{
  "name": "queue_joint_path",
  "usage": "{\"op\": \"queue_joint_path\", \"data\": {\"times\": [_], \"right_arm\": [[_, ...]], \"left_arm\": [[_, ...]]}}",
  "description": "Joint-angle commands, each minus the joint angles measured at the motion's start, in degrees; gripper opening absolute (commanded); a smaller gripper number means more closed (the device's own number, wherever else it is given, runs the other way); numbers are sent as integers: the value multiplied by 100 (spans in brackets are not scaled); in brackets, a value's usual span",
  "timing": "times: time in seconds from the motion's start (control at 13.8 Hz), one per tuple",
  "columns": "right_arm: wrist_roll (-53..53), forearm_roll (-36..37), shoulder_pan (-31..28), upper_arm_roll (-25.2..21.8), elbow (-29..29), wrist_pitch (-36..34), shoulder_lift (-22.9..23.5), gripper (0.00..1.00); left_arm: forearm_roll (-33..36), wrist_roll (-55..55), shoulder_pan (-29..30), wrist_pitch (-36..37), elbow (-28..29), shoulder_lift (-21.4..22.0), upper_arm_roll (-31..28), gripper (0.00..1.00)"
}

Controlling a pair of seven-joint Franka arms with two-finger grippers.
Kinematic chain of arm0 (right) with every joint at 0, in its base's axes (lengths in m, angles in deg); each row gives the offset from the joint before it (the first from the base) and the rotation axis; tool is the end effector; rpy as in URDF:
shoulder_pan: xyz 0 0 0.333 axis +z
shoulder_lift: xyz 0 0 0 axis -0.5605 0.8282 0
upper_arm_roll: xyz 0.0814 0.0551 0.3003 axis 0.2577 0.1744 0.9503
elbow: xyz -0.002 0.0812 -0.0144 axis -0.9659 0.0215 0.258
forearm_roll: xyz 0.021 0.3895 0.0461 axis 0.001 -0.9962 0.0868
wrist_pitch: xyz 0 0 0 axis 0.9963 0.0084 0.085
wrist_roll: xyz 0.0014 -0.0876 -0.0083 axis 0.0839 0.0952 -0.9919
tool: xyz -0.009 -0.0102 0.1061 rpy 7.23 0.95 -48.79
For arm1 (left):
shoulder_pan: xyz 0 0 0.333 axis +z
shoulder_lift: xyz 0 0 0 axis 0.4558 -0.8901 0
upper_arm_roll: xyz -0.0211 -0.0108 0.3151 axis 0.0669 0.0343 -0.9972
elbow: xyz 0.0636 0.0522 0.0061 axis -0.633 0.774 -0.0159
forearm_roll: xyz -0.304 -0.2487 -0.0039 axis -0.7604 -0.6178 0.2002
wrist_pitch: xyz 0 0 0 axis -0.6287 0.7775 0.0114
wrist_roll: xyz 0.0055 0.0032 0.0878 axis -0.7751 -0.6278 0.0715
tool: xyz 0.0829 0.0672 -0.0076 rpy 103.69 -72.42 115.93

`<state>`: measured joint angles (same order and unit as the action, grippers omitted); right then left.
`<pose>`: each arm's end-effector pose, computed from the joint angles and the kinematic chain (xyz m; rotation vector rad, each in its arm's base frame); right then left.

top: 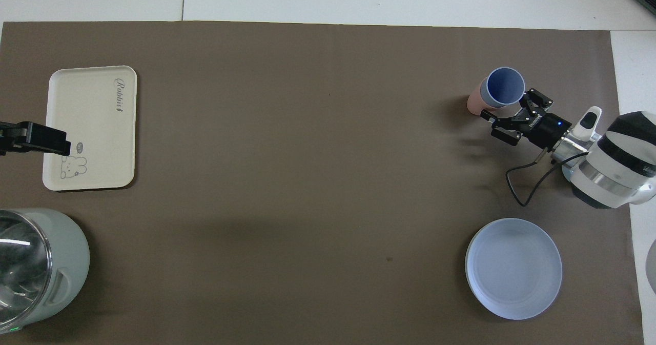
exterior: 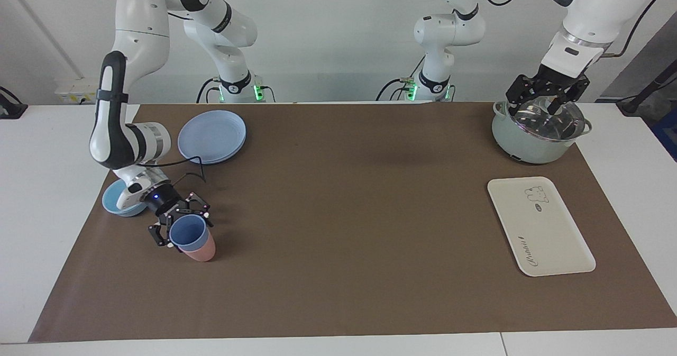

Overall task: Place cup on tray
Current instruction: 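Move the right gripper toward the nested blue and pink cups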

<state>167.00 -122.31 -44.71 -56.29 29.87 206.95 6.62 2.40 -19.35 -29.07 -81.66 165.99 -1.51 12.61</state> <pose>0.6074 -0.0856 0.2496 -2.1204 -0.6562 -1.3601 0.5375 -0.0207 0.6354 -3.1255 0.1076 -0.0044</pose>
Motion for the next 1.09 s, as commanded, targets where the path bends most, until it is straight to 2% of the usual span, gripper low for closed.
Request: {"op": "queue_joint_path", "data": {"times": [0.0, 0.36, 0.8, 0.87, 0.94, 1.02], "right_arm": [[315, -219, 7, 11, 23, 113, -14, 100], [395, -236, 103, 11, -135, 464, 56, 100], [404, -438, 236, 11, -162, 517, 82, 100], [413, -395, 236, 3, -179, 517, 83, 82], [508, -333, 236, 3, -231, 517, 91, 34], [648, -307, 236, 3, -397, 569, 117, 0]], "left_arm": [[104, 9, -16, -80, 149, 107, -6, 100], [95, -43, -33, -318, 238, 133, 3, 100], [69, -79, -16, -397, 431, 221, 3, 100], [60, -79, -16, -406, 431, 213, 3, 100], [60, -70, -16, -415, 448, 221, 11, 100], [52, -70, -16, -441, 457, 239, 3, 100]]}}
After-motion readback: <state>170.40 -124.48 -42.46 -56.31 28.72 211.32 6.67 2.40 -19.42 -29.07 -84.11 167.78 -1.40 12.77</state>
